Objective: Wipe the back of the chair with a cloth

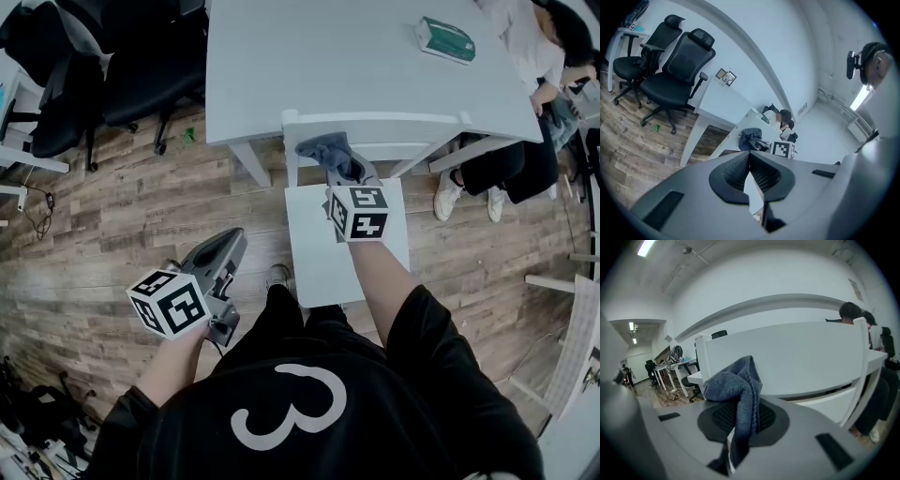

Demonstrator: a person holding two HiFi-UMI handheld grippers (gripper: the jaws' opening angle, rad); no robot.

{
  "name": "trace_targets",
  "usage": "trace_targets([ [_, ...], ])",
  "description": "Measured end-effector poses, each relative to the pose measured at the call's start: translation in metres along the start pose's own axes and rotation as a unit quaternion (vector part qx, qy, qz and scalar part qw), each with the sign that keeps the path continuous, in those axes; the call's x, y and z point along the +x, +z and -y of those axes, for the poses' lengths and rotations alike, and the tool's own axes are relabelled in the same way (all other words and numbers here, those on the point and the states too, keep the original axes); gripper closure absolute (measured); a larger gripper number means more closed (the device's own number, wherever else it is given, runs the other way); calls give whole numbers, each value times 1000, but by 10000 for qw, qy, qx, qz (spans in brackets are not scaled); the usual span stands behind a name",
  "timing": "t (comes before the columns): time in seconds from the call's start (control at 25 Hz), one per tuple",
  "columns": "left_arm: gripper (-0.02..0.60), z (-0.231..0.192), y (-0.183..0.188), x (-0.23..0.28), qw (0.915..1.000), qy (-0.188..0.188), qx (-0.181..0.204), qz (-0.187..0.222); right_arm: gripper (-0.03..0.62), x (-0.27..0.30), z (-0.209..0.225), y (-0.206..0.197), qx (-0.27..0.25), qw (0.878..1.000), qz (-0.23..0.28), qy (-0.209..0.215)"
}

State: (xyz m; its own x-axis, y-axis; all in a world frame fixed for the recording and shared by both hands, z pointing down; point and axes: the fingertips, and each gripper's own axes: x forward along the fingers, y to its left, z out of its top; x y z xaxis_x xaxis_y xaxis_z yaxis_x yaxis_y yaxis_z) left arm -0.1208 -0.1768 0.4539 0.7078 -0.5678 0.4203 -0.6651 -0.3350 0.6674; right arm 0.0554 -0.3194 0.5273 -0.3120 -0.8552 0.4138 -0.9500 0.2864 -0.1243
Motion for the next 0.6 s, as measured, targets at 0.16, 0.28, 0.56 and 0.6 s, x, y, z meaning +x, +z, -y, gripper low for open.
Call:
trace_targets([
  [0.16, 568, 11, -9, 3, 10000, 56, -20, 20, 546, -7, 22, 0, -36, 10000, -5, -64],
  [0.28, 568, 19, -16, 5, 9999, 100, -30, 32, 546, -13, 44, 0, 31, 9999, 14, -150],
  [0.56, 568, 40, -39, 16, 9998, 195, -76, -20, 546, -32, 108, -2, 31, 9988, 6, -488],
  [0.6, 568, 43, -43, 18, 9998, 200, -89, -33, 546, -35, 118, -2, 49, 9985, 2, -551],
])
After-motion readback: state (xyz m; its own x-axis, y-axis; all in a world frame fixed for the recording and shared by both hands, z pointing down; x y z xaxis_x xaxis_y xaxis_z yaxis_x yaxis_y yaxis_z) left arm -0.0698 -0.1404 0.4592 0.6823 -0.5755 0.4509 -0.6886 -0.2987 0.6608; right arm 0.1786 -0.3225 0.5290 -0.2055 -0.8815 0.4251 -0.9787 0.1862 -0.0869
